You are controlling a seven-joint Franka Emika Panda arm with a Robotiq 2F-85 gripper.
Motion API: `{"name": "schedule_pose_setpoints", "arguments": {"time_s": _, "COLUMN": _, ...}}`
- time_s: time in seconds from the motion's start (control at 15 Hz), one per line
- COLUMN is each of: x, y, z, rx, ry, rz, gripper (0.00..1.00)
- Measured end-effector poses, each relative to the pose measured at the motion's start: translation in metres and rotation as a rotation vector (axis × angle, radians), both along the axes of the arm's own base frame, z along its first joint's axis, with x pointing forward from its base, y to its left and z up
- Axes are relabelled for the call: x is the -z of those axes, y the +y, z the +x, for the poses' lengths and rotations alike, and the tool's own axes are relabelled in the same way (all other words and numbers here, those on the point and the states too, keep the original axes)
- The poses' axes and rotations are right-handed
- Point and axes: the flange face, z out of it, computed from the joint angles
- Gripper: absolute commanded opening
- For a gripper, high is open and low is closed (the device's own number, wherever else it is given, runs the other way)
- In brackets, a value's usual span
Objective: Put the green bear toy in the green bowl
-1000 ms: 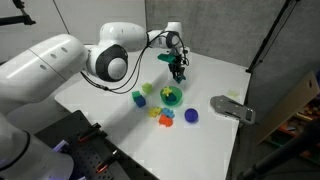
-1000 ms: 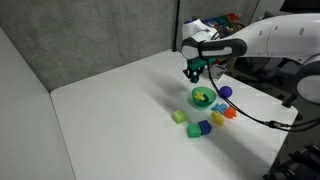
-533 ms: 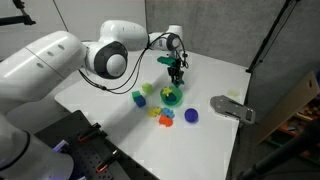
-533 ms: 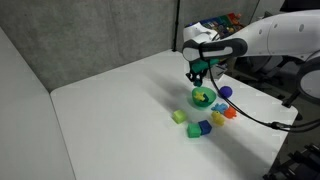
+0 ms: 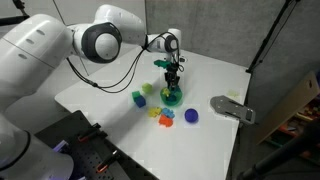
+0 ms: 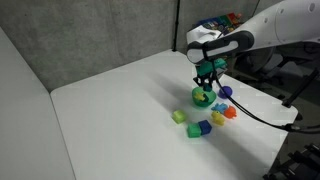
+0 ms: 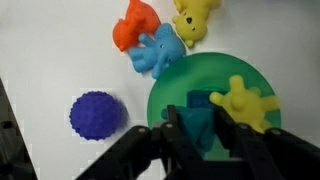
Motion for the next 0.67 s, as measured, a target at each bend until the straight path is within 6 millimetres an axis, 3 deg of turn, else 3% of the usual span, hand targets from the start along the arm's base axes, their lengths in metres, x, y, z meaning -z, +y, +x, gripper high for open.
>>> {"name": "schedule_pose_setpoints", "arguments": {"time_s": 0.4, "x": 0.021, "y": -0.037, "z": -0.05, "rx": 0.111, "ry": 0.088, "rz": -0.075, "gripper": 0.16}}
{"name": "schedule_pose_setpoints", "arguments": {"time_s": 0.67, "x": 0.028, "y": -0.051, "z": -0.081, "rx": 0.139, "ry": 0.098, "rz": -0.104, "gripper": 0.16}}
